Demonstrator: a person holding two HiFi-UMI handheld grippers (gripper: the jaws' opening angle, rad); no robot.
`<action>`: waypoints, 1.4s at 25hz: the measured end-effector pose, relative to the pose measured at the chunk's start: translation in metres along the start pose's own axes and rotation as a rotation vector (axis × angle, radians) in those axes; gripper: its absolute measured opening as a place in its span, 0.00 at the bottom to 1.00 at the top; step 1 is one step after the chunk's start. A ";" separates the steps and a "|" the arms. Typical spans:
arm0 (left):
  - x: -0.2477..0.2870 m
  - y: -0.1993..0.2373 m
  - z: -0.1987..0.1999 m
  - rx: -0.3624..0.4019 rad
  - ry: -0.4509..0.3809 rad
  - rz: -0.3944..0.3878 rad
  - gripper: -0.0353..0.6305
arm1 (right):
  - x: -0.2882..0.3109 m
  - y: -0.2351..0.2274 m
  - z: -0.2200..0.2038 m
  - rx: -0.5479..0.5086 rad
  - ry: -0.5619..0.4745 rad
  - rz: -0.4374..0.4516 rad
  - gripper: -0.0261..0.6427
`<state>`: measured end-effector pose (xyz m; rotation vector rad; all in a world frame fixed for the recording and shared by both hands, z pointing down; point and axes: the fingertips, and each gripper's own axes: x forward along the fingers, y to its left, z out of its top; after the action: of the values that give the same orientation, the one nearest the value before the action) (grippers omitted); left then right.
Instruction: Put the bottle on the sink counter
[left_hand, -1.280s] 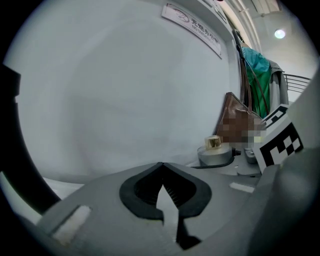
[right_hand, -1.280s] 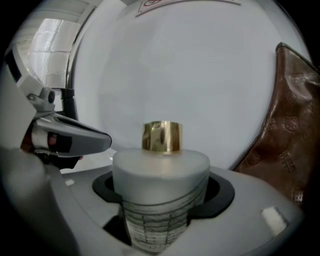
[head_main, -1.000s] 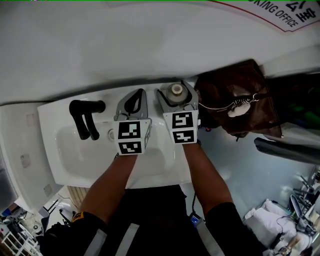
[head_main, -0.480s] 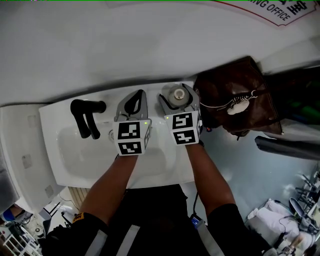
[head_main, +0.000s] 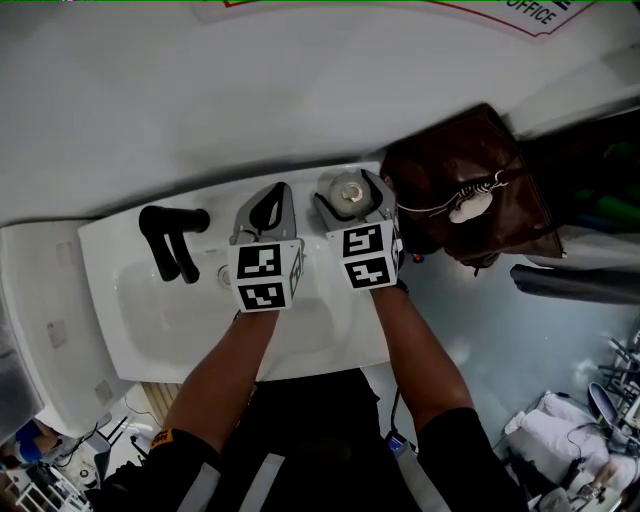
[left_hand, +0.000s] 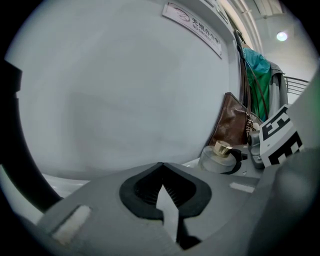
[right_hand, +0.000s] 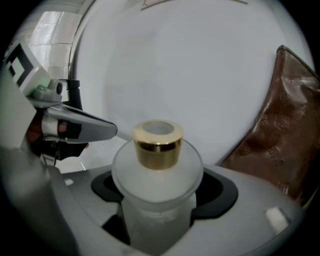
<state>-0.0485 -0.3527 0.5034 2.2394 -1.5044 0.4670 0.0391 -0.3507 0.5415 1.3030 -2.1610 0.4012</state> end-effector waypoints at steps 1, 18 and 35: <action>0.000 -0.001 0.001 0.002 -0.002 -0.001 0.05 | -0.001 0.000 0.000 0.003 -0.004 -0.001 0.59; -0.045 -0.018 0.016 0.031 -0.074 -0.025 0.05 | -0.059 0.009 0.015 -0.005 -0.088 -0.068 0.59; -0.150 -0.040 0.025 0.070 -0.185 -0.041 0.05 | -0.174 0.058 0.037 0.052 -0.259 -0.182 0.26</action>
<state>-0.0650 -0.2326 0.4037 2.4205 -1.5489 0.3115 0.0385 -0.2198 0.4071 1.6432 -2.2253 0.2265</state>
